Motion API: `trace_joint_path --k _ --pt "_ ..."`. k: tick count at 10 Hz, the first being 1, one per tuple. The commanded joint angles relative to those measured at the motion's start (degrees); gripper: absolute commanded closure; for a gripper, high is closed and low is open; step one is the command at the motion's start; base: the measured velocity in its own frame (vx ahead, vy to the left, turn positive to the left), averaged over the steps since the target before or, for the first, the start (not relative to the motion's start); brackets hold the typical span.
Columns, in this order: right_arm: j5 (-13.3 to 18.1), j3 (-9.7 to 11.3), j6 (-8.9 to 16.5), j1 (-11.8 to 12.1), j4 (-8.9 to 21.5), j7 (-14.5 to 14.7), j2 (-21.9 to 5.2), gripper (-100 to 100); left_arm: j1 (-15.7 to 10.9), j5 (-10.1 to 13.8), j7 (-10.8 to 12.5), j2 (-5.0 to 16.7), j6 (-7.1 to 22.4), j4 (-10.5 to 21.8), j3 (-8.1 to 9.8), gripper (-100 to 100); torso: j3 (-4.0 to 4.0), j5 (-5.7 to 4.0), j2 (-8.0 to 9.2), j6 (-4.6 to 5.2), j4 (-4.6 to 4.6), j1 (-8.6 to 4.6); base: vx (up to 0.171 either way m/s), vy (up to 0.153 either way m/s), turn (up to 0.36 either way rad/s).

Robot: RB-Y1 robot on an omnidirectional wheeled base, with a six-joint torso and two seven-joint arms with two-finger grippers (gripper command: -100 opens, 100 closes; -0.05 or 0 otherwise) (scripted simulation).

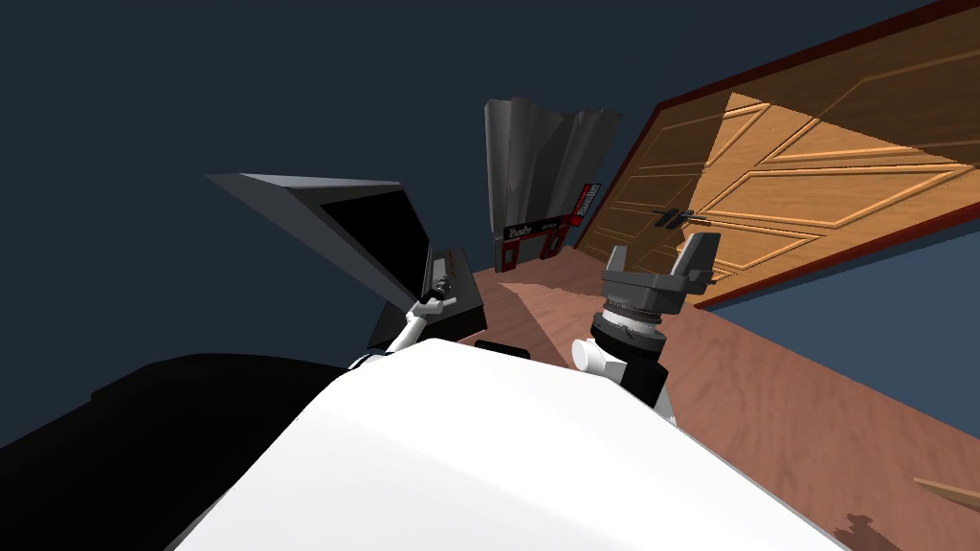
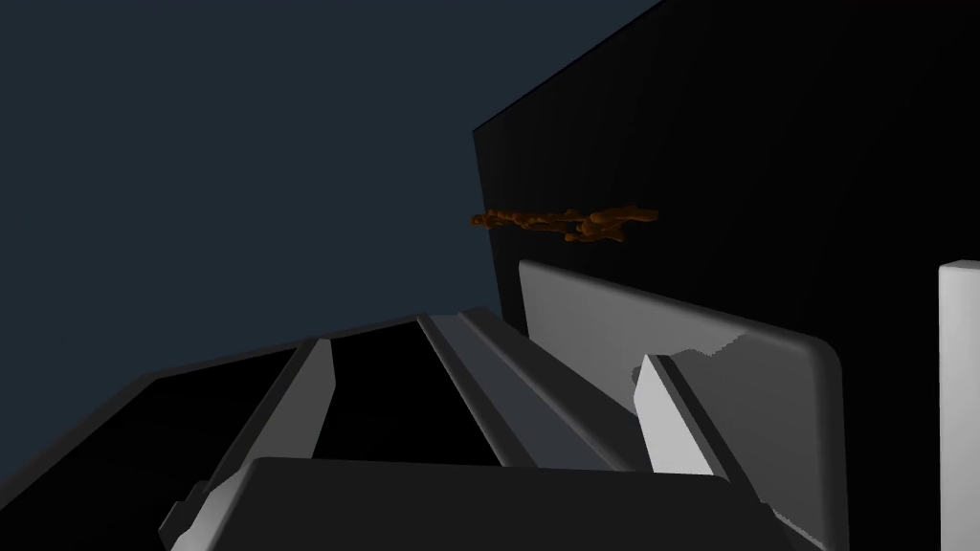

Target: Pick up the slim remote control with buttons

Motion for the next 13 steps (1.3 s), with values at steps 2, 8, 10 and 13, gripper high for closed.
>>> trace_joint_path --k 2,8,10,13 --pt "0.0 0.0 0.0 0.0 0.0 0.0 0.0 0 -0.9 0.4 0.4 0.1 1.7 2.2 0.93 -100 -0.02 0.01 -0.02 0.00 -0.01 0.03 0.011 0.018 -0.054" --pt "0.0 0.0 0.0 0.0 0.0 0.0 0.0 0 -2.5 1.0 1.2 0.6 4.8 5.8 2.64 -100 -0.01 -0.01 -0.02 0.00 -0.01 -0.03 0.004 0.006 -0.018" --pt "0.0 0.0 0.0 0.0 0.0 0.0 0.0 0 -2.5 1.0 1.2 0.6 4.8 5.8 2.64 -100 0.00 0.00 0.00 -0.01 0.00 -0.02 0.003 0.000 -0.014" --pt "0.0 0.0 0.0 0.0 0.0 0.0 0.0 0 -3.1 1.2 1.5 0.8 5.7 7.0 3.18 -100 -0.01 0.02 -0.01 -0.01 0.00 0.09 0.006 0.017 -0.026"
